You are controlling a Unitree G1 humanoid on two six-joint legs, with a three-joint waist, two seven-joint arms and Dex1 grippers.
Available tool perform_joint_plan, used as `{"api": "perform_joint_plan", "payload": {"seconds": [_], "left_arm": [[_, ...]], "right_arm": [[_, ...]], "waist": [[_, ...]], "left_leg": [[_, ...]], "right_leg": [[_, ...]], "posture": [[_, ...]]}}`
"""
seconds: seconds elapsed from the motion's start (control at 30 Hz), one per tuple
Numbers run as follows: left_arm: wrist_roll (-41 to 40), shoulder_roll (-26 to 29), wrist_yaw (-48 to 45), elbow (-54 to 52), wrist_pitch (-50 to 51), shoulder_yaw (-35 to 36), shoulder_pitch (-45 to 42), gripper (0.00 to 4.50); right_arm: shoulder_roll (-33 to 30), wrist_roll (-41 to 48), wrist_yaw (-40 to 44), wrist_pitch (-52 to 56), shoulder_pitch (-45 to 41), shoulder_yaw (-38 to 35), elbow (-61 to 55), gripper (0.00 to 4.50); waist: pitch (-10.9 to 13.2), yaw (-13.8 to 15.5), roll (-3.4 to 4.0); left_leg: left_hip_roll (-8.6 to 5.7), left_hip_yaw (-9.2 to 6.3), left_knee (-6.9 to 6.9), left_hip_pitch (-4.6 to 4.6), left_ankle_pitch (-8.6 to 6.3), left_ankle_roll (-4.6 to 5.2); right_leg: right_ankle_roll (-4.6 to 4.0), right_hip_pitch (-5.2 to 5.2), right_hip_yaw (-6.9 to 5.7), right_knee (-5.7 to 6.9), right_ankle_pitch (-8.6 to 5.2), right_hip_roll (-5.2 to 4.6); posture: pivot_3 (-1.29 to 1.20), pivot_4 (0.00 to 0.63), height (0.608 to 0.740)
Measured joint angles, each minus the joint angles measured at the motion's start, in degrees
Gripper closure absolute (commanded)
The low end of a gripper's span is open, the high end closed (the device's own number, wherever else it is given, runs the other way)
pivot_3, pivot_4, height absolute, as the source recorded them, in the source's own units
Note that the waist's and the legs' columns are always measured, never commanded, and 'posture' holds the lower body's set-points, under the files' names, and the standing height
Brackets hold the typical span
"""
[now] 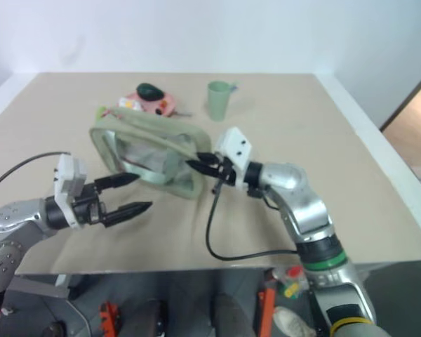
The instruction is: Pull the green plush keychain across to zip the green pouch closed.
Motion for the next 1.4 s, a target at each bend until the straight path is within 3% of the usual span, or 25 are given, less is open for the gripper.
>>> {"api": "perform_joint_plan", "payload": {"seconds": [0.2,0.3,0.57,0.63,0.67,1.4], "left_arm": [[0.4,-0.02,-0.05,0.01,0.0,0.01,0.19,0.0],[0.43,-0.06,0.01,0.01,0.0,0.01,0.44,0.0],[0.6,-0.02,0.61,-0.28,0.01,0.01,1.79,0.0],[0.69,0.01,0.68,-0.39,0.01,0.01,1.84,0.0],[0.77,0.01,0.7,-0.4,0.01,0.01,1.84,0.0],[2.78,-0.22,-0.15,0.37,-1.02,-1.32,-0.58,0.0]], "right_arm": [[-11.3,1.08,10.95,-8.23,0.55,-7.11,8.18,3.95],[-14.05,1.11,14.8,-10.95,1.58,-8.74,12.04,3.95],[-14.46,1.39,16.44,-14.32,4.48,-10.42,14.62,3.95],[-14.13,1.36,16.27,-14.6,4.79,-10.44,14.65,4.46],[-13.94,1.27,16.2,-14.9,4.8,-10.44,14.72,4.48],[-15.96,1.09,17.19,-15.52,2.59,-10.77,18.5,4.48]], "waist": [[0.0,0.15,0.0],[0.0,-0.04,0.0],[0.01,-0.08,0.01],[0.01,-0.08,0.01],[0.01,-0.08,0.01],[0.02,-0.07,0.03]], "left_leg": [[-0.07,0.02,0.03,-0.01,0.0,0.0],[-0.03,0.02,0.02,0.05,0.0,0.01],[-0.02,0.0,0.04,0.32,0.0,0.01],[-0.03,0.05,0.09,0.33,0.0,0.01],[-0.04,0.07,0.12,0.33,0.0,0.01],[-0.04,0.1,0.1,0.33,0.0,0.01]], "right_leg": [[0.02,0.03,0.02,-0.03,-0.01,-0.07],[0.0,0.03,0.03,-0.02,0.0,-0.01],[-0.05,0.19,0.04,0.13,0.0,0.02],[-0.03,0.22,0.08,0.13,0.01,0.0],[-0.02,0.22,0.1,0.13,0.02,-0.01],[-0.01,0.21,0.12,0.13,0.02,0.0]], "posture": [[0.0,0.15,0.74],[0.0,0.15,0.74],[0.0,0.15,0.74],[0.0,0.15,0.74],[0.0,0.15,0.74],[0.0,0.15,0.74]]}}
